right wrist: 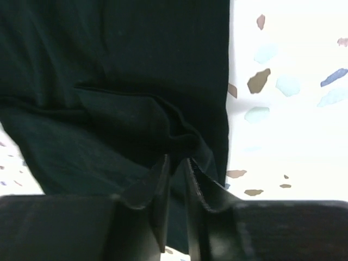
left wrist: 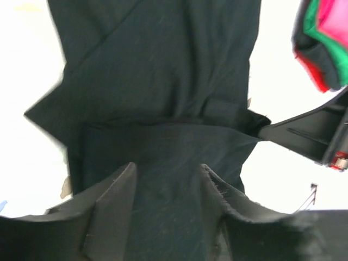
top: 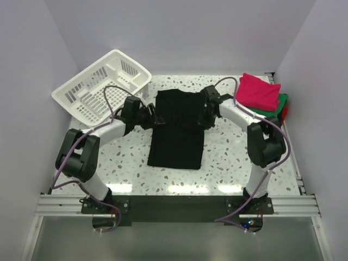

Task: Fold and stack the t-shirts
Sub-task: Fold the tshirt

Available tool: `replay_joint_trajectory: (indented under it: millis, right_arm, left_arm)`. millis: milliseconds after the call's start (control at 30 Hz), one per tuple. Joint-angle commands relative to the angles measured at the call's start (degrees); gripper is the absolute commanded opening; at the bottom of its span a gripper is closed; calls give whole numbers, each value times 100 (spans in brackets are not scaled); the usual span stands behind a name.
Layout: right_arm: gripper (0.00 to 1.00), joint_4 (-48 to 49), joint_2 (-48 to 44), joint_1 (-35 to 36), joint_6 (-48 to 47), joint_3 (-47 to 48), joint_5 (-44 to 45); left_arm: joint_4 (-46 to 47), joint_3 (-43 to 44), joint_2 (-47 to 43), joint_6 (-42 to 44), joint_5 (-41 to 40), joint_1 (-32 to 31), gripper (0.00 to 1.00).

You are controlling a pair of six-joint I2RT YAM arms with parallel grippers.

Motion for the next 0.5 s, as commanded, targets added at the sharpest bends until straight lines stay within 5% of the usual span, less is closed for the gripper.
replay_joint_trajectory:
  millis: [0, 167, 467]
  right_arm:
    - [22, -67, 53, -135, 120, 406, -193]
    - [48, -111, 124, -302, 120, 652, -246]
    - [59, -41, -175, -382, -529, 618, -553]
  left_arm:
    - [257, 468, 16, 3, 148, 114, 57]
    - [275, 758, 201, -41, 148, 210, 63]
    - [-121, 329, -335, 407, -335, 219, 64]
